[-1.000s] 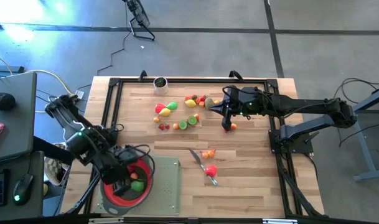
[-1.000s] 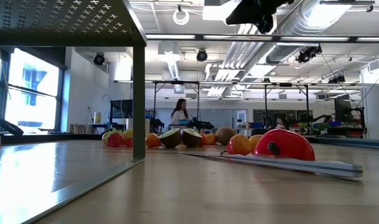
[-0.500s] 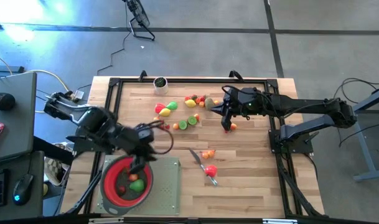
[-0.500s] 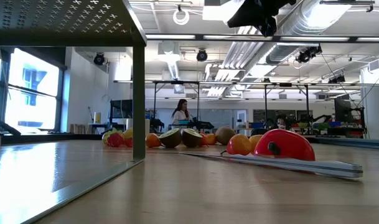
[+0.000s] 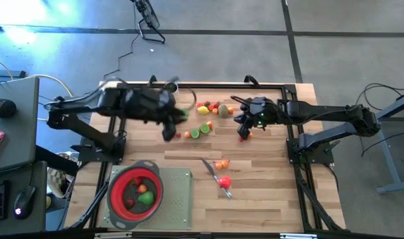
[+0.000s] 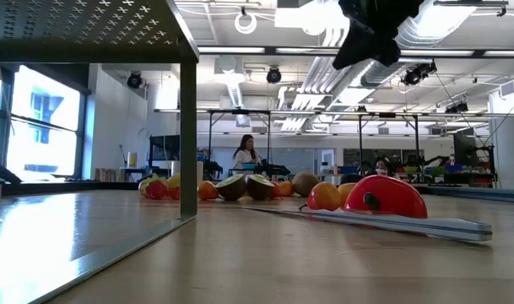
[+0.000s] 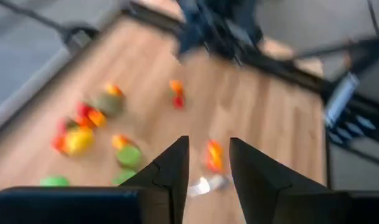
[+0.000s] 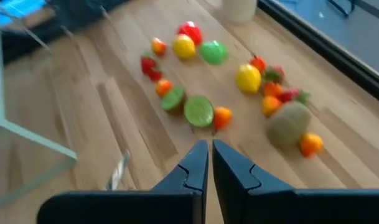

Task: Pick & Place Fruit
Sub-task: Put the strawberry into the red strainer bowl on the shelf

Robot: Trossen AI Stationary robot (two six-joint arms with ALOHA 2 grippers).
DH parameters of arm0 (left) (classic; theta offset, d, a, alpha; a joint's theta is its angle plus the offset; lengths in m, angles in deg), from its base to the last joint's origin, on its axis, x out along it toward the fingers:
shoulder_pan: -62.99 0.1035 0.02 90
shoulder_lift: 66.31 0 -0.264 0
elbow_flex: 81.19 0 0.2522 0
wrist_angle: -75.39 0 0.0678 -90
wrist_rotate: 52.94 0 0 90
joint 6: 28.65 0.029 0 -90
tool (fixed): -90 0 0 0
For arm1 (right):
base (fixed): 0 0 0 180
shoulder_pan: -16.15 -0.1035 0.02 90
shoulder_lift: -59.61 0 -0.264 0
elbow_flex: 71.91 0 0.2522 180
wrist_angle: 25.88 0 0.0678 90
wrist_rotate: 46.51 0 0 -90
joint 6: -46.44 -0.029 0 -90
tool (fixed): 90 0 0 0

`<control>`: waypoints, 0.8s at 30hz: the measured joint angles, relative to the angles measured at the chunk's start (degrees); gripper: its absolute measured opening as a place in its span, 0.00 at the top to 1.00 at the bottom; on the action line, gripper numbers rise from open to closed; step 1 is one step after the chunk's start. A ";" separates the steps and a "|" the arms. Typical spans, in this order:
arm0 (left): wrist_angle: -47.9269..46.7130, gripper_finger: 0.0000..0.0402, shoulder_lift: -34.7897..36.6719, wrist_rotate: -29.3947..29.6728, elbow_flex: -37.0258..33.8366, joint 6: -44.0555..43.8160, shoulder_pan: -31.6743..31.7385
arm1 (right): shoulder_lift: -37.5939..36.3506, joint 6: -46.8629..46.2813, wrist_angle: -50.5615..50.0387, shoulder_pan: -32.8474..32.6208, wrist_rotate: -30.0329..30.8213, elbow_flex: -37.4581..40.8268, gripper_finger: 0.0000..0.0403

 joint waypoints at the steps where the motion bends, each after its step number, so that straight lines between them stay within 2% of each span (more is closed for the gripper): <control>1: 1.72 0.76 0.38 0.16 0.04 1.87 0.91 | 0.00 0.00 -0.81 0.00 -0.02 0.00 0.96; 7: 4.58 0.89 2.74 0.16 -0.04 8.34 1.80 | -0.02 0.15 -2.65 0.00 -0.04 0.00 0.96; 11: 4.58 0.98 3.86 1.63 0.03 8.94 1.80 | -0.02 0.44 -2.63 0.00 0.02 0.00 0.96; 16: 4.73 0.98 3.81 1.67 0.00 9.62 1.78 | -0.02 2.32 -2.65 0.00 1.37 0.00 0.96; 24: 5.27 1.00 -0.13 1.63 0.00 10.51 1.78 | -0.02 3.48 -2.67 0.72 1.38 0.00 0.96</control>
